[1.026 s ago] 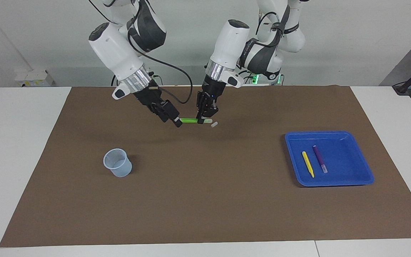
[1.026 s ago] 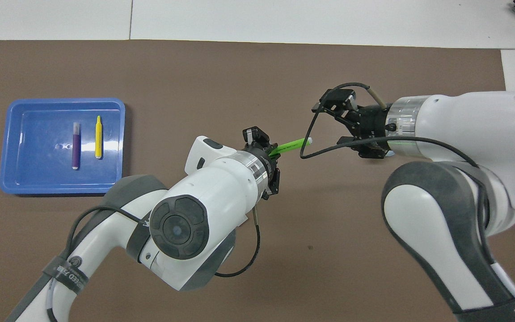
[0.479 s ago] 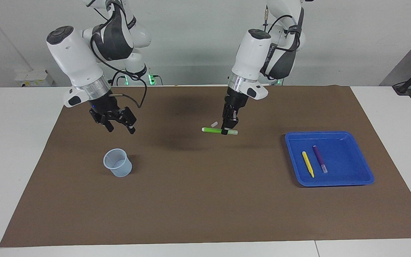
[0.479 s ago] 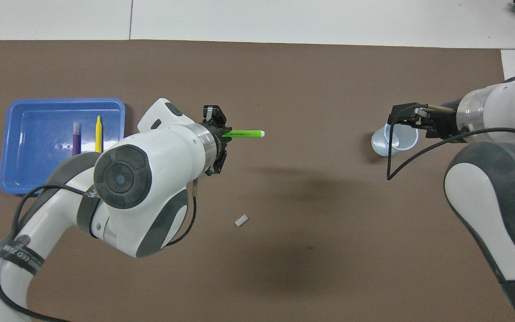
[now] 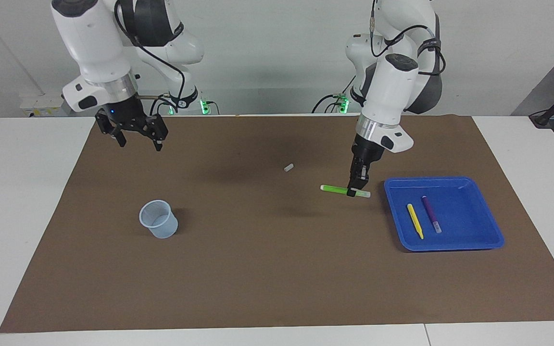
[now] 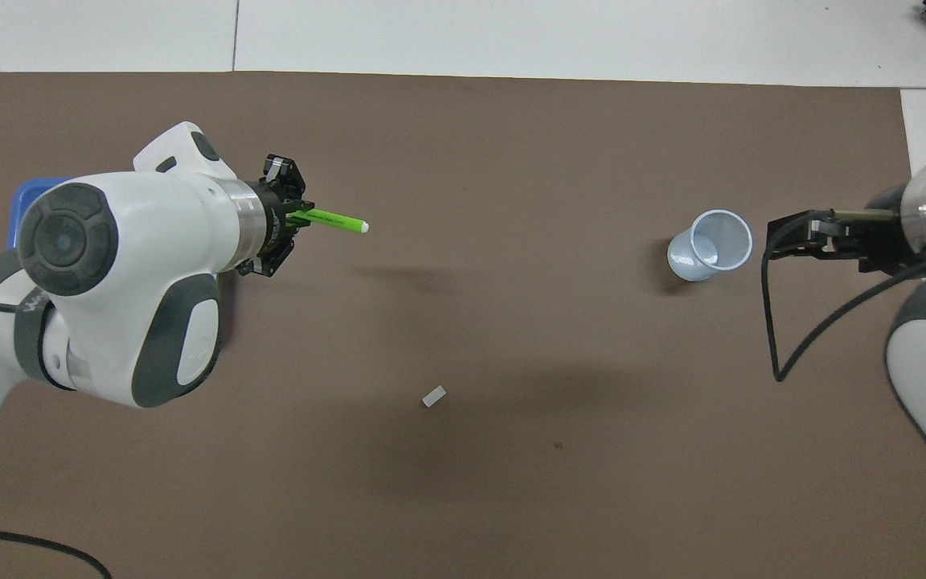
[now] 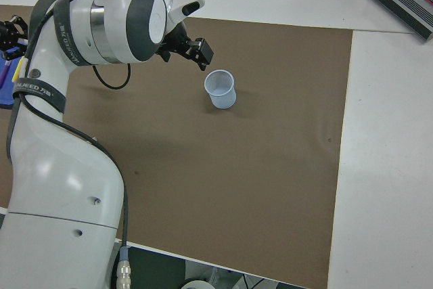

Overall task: Right arm passes pens to left for tray arrangement
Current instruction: 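Carry the green pen to the blue tray with the left gripper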

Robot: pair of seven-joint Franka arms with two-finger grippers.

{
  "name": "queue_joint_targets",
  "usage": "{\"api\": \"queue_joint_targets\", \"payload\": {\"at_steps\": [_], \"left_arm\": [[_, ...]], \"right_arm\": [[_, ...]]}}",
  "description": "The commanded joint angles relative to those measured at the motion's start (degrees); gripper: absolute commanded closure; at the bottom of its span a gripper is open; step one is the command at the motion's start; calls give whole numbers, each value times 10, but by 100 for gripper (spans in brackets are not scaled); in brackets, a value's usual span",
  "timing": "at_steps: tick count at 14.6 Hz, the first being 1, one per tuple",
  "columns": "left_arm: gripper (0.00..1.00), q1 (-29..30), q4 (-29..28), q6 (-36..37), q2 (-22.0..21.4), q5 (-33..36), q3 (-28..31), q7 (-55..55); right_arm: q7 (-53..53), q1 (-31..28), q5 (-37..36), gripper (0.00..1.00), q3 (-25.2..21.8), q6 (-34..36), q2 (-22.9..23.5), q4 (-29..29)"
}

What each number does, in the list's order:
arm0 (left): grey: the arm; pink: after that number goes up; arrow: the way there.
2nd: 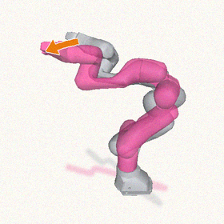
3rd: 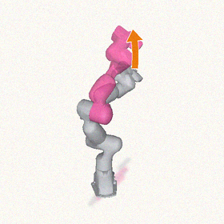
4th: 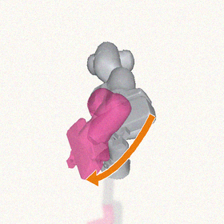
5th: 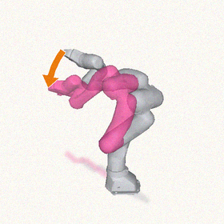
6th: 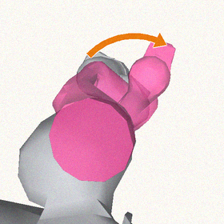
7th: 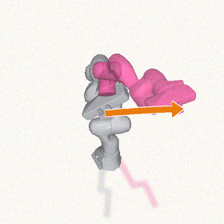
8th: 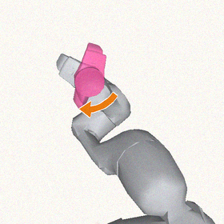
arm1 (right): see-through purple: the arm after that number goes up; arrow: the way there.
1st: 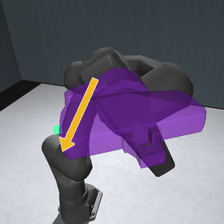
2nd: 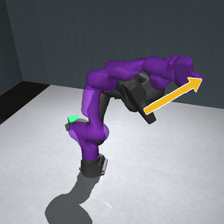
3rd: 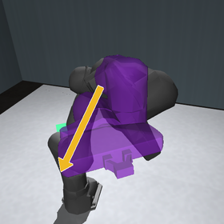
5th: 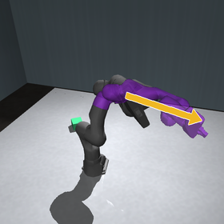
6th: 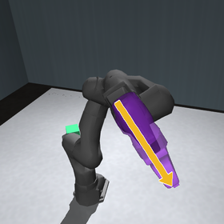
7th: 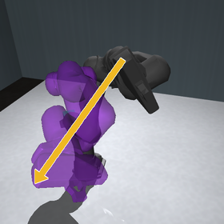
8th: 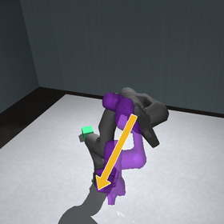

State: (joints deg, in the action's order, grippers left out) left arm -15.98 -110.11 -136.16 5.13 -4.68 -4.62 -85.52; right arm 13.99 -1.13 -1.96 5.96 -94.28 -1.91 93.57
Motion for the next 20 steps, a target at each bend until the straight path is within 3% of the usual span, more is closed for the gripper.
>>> {"api": "queue_joint_targets", "payload": {"at_steps": [1,5,11,13,15,17,20], "left_arm": [[92,55,-5,45,-14,-31,-7,172],[94,131,-3,75,-17,-36,-7,361],[94,236,-1,124,-13,-26,2,777],[96,254,2,118,-4,33,3,881],[97,267,31,108,35,102,3,931],[98,284,80,106,83,115,3,960],[100,292,132,108,138,155,3,987]], "right_arm": [[-29,-11,5,0,-12,55,-4,-20],[-26,-13,32,0,-15,49,-10,-6],[-25,-12,32,0,-15,49,-15,-1],[-33,-12,31,0,-15,49,-14,-1],[-52,2,23,0,-31,57,-8,-12],[-59,28,20,0,-66,58,-1,-24],[-60,27,21,0,-68,55,-12,-3]]}}
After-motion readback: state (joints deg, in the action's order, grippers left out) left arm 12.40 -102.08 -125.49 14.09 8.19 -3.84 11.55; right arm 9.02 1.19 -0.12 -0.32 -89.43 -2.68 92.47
